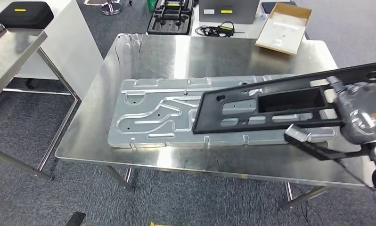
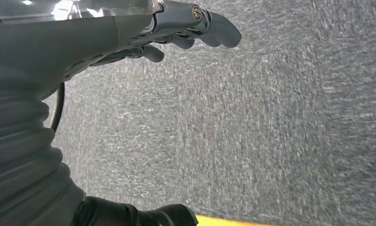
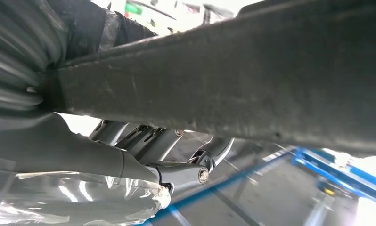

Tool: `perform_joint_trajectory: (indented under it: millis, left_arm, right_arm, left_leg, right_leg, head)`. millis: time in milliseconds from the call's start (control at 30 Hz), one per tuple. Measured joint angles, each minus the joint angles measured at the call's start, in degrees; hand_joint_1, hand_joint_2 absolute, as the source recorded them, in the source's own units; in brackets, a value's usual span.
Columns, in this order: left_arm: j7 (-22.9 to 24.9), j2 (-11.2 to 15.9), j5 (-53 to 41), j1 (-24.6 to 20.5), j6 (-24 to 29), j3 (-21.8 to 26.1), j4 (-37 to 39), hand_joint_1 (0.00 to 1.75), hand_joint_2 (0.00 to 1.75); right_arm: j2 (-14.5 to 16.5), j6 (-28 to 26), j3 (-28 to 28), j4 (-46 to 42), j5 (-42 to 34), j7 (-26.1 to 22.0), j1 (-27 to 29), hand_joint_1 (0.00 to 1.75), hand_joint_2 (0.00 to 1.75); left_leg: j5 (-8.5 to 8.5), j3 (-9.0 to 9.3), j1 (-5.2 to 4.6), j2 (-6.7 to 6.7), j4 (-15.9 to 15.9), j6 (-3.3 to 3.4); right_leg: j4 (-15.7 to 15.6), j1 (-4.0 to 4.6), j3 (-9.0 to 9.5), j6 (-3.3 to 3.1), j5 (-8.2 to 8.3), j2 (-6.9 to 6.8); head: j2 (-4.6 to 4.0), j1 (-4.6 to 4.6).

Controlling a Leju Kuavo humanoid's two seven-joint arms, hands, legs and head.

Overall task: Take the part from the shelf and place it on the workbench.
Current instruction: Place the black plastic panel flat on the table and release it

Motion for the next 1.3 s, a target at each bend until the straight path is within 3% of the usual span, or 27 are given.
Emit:
perform_joint_trajectory:
  millis: [33,167,233,300,333,367,433,467,533,667,733,800,833,867,900,967,1033,1133,1200,1300]
  left_arm:
    - [0.1,0.0,0.0,0.0,0.0,0.0,0.0,0.0,1.75]
    - [0.2,-0.1,-0.2,0.0,0.3,0.0,0.0,0.0,1.75]
    - [0.1,-0.3,-0.5,0.1,0.6,0.0,0.0,0.0,1.75]
    - [-0.2,-0.5,-0.7,0.0,0.8,0.0,0.0,0.0,1.75]
    - [-0.3,-0.7,-0.7,0.0,0.9,0.0,0.0,0.0,1.75]
    - [-0.5,-0.9,-0.8,0.1,0.9,0.0,0.0,0.0,1.75]
    - [-0.8,-1.2,-0.8,0.1,1.1,0.0,0.0,0.0,1.75]
    - [-1.0,-1.3,-0.8,0.1,1.3,0.0,0.0,0.0,1.75]
    - [-1.5,-1.3,-0.8,0.1,1.6,0.0,0.0,0.0,1.75]
    - [-1.9,-1.4,-0.8,0.2,1.7,0.0,0.0,0.0,1.75]
    - [-1.9,-1.5,-0.8,0.2,1.7,0.0,0.0,0.0,1.75]
    - [-1.9,-1.8,-0.8,0.3,1.7,0.0,0.0,0.0,1.75]
    - [-2.0,-1.9,-0.8,0.5,1.7,0.0,0.0,0.0,1.75]
    - [-2.0,-2.0,-0.9,0.6,1.7,0.0,0.0,0.0,1.75]
    - [-2.1,-2.1,-0.9,0.7,1.7,0.0,0.0,0.0,1.75]
    - [-2.1,-2.0,-0.9,0.7,1.7,0.0,0.0,0.0,1.75]
    - [-2.2,-1.9,-0.9,0.5,1.7,0.0,0.0,0.0,1.75]
    - [-2.3,-2.0,-0.9,0.4,1.7,0.0,-0.1,0.0,1.75]
    - [-2.4,-2.1,-0.9,0.4,1.7,0.0,-0.1,0.0,1.75]
    - [-2.4,-2.2,-0.9,0.4,1.7,0.0,-0.1,0.0,1.75]
  right_arm:
    - [0.3,0.1,1.5,0.0,0.6,-0.3,-0.5,1.75,1.75]
    - [0.9,0.2,5.6,0.0,2.7,-1.9,-1.4,1.75,1.75]
    - [1.1,0.3,7.7,0.2,4.6,-2.7,-1.9,1.75,1.75]
    - [1.3,1.0,9.8,0.5,7.1,-3.6,-1.9,1.75,1.75]
    - [1.5,1.4,10.7,0.8,8.7,-4.2,-1.9,1.75,1.75]
    - [1.6,1.9,11.6,1.0,10.3,-4.9,-1.8,1.75,1.75]
    - [1.7,2.5,12.9,1.7,13.3,-6.1,-1.8,1.75,1.75]
    - [1.8,2.6,13.5,2.1,14.5,-6.5,-1.8,1.75,1.75]
    - [2.1,2.5,14.4,3.0,16.2,-7.0,-1.5,1.75,1.75]
    - [2.4,0.9,15.1,4.7,18.6,-6.2,0.6,1.75,1.75]
    - [2.1,-1.5,14.7,5.2,18.6,-4.1,2.9,1.75,1.75]
    - [1.6,-5.3,12.8,5.6,16.4,-1.5,6.7,1.75,1.75]
    - [1.5,-7.1,11.1,5.9,14.9,-0.6,8.6,1.75,1.75]
    - [1.3,-8.6,9.3,6.2,13.6,0.0,10.3,1.75,1.75]
    - [1.2,-9.6,7.7,6.4,12.7,0.2,11.6,1.75,1.75]
    - [0.7,-10.5,5.1,6.8,12.0,0.3,13.3,1.75,1.75]
    - [0.4,-10.6,3.3,7.0,11.9,0.2,14.5,1.75,1.75]
    - [0.3,-10.6,0.9,7.4,11.6,0.1,16.1,1.75,1.75]
    - [0.3,-11.1,-0.8,7.6,10.3,0.7,17.0,1.75,1.75]
    - [0.5,-13.5,-3.2,8.0,6.2,2.0,18.1,1.75,1.75]
  left_leg:
    - [0.09,0.49,-0.26,0.01,-1.2,0.41]
    - [0.56,2.57,-0.01,0.1,-4.4,0.58]
    - [0.84,3.73,0.45,0.19,-5.7,0.61]
    - [0.58,3.92,0.58,0.14,-5.5,0.57]
    - [0.31,3.94,0.64,0.08,-5.2,0.44]
    - [-0.05,3.93,0.75,0.01,-4.8,0.25]
    - [-1.05,3.81,1.07,-0.13,-3.5,-0.43]
    - [-1.61,3.56,1.11,-0.19,-2.6,-0.87]
    - [-2.33,2.96,1.02,-0.29,-1.5,-1.58]
    - [-3.23,2.26,1.14,-0.22,-0.2,-2.43]
    - [-6.06,-0.06,1.28,-0.02,4.8,-2.89]
    - [-9.04,-3.64,1.3,0.03,11.9,-3.06]
    - [-9.41,-4.76,1.29,0.03,14.0,-2.95]
    - [-8.72,-4.86,1.25,0.02,14.0,-2.69]
    - [-7.16,-3.89,1.15,0.01,11.9,-2.27]
    - [-3.72,-0.15,0.76,0.02,4.5,-1.11]
    - [-2.52,2.23,0.23,0.2,-0.4,-0.31]
    - [-2.17,3.12,-0.05,0.42,-2.3,0.13]
    - [-1.36,4.32,0.25,0.6,-4.0,0.37]
    - [-0.95,4.89,0.38,0.75,-4.8,0.61]
  right_leg:
    - [-0.2,-0.11,0.01,0.18,-0.02,0.0]
    - [-0.3,-0.18,0.53,1.31,-0.7,-0.11]
    - [4.5,-0.3,-1.53,1.68,-3.14,-0.2]
    - [11.2,-0.64,-5.36,2.16,-5.27,-0.24]
    - [12.8,-0.88,-6.59,2.43,-5.09,-0.27]
    - [12.3,-1.13,-6.84,2.72,-3.87,-0.31]
    - [6.4,-1.55,-4.62,3.35,-0.1,-0.38]
    - [3.5,-1.59,-3.34,3.45,1.02,-0.32]
    - [1.2,-1.51,-2.37,2.93,1.27,-0.08]
    - [1.2,-1.41,-2.53,1.3,1.28,0.06]
    - [1.1,-1.38,-2.38,0.89,1.22,-0.07]
    - [1.1,-1.15,-2.34,0.68,1.09,-0.27]
    - [1.1,-1.0,-2.33,0.61,1.04,-0.33]
    - [1.1,-0.84,-2.29,0.56,1.01,-0.32]
    - [1.1,-0.68,-2.21,0.54,0.99,-0.26]
    - [1.0,-0.45,-1.95,0.51,0.96,-0.11]
    - [0.8,-0.49,-1.84,0.76,1.01,-0.02]
    - [0.2,-0.85,-1.54,1.74,1.18,-0.02]
    - [1.6,-0.74,-1.92,2.27,0.03,-0.16]
    - [10.4,-0.81,-5.96,2.8,-4.52,-0.28]
  head:
    - [0.0,0.03]
    - [0.0,0.02]
    - [0.01,0.13]
    - [0.01,0.2]
    - [0.01,0.19]
    - [0.01,0.2]
    - [0.0,0.21]
    - [0.0,0.24]
    - [0.0,0.15]
    - [0.0,0.02]
    - [0.0,-0.08]
    - [0.0,-0.1]
    - [0.01,-0.1]
    - [0.0,-0.09]
    - [0.0,-0.1]
    - [0.0,-0.05]
    - [0.0,-0.04]
    - [0.0,-0.08]
    - [0.01,0.0]
    - [0.0,0.09]
